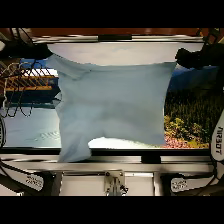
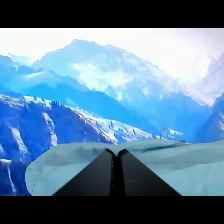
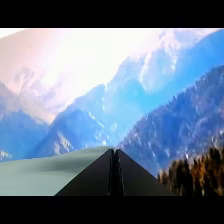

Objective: Fold the shirts.

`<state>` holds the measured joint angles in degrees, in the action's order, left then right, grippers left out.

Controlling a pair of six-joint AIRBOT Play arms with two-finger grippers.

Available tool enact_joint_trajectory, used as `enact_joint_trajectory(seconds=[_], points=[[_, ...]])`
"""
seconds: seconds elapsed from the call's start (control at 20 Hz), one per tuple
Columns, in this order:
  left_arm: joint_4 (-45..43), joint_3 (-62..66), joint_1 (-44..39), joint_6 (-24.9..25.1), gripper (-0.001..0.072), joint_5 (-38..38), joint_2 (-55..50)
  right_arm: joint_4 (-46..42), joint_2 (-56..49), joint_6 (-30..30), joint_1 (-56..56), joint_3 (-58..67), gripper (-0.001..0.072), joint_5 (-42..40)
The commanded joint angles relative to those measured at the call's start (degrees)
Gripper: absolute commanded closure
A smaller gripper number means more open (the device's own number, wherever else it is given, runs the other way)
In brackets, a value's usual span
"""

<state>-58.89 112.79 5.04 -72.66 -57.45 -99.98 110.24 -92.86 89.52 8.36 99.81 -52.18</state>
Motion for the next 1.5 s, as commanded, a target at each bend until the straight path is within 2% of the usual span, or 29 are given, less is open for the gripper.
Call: enact_joint_trajectory(seconds=[0.0, 0.15, 0.25, 0.3, 0.35, 0.4, 0.45, 0.6, 0.65, 0.7, 0.75, 0.85, 0.95, 1.05, 1.2, 1.45], points=[[1.7, 0.0, -0.8, 0.0, 0.0679, 9.0, -6.6, 3.5, -5.4, -2.1, 0.0, -0.2, 0.0666, 12.3], [1.9, 0.0, -0.9, 0.0, 0.0679, 8.9, -8.9, 3.5, -7.1, -5.2, 0.0, -0.2, 0.0666, 13.3], [1.9, 0.0, -0.9, -2.2, 0.0676, 5.9, -10.2, 3.7, -7.6, -7.4, 0.0, -0.2, 0.0663, 11.3], [1.9, 0.0, -0.9, -4.5, 0.0611, 4.1, -10.6, 3.9, -7.7, -8.3, 0.0, -0.2, 0.0587, 10.3], [1.9, 0.0, -0.8, -6.6, 0.0370, 1.8, -10.7, 5.0, -7.4, -8.5, 0.0, -0.2, 0.0370, 9.3], [1.9, 0.2, -0.6, -8.2, 0.0085, -0.7, -10.5, 6.4, -6.7, -8.2, 0.0, 0.0, 0.0185, 8.1], [1.9, 1.0, 0.1, -8.2, -0.0013, -4.7, -10.2, 6.3, -5.5, -7.5, 0.3, 0.3, 0.0183, 6.6], [1.7, 4.9, 3.8, -8.6, -0.0005, -22.0, -8.8, -0.3, 0.9, -3.7, 2.9, 1.3, 0.0183, -1.3], [0.1, 4.7, 5.4, -11.4, 0.0036, -28.5, -7.9, -4.9, 3.2, -3.8, 4.1, 1.3, 0.0184, -5.3], [-2.0, 4.2, 6.6, -13.0, 0.0167, -33.6, -7.2, -9.6, 5.2, -3.8, 5.6, 1.3, 0.0184, -11.0], [-3.2, 2.7, 7.7, -12.5, 0.0228, -37.9, -6.2, -14.0, 6.6, -3.6, 7.0, 1.3, 0.0184, -17.7], [-3.3, -3.3, 8.5, -9.8, 0.0235, -42.3, -3.4, -17.9, 7.2, -1.1, 9.8, 1.2, 0.0184, -30.7], [-3.2, -13.4, 7.6, -8.3, 0.0230, -41.7, 0.7, -16.9, 7.2, 1.7, 12.6, -0.9, 0.0184, -38.7], [-2.7, -25.1, 5.3, -8.0, 0.0088, -38.9, 4.9, -15.2, 7.2, 1.6, 13.9, -4.0, 0.0184, -40.7], [-2.7, -37.0, 2.0, -7.3, 0.0096, -29.1, 8.0, -11.6, 7.2, 1.6, 13.5, -6.6, 0.0184, -37.9], [-2.6, -43.5, -3.5, -7.5, 0.0097, -21.0, 6.6, -9.0, 6.8, 1.6, 13.3, -6.8, 0.0184, -32.7]])
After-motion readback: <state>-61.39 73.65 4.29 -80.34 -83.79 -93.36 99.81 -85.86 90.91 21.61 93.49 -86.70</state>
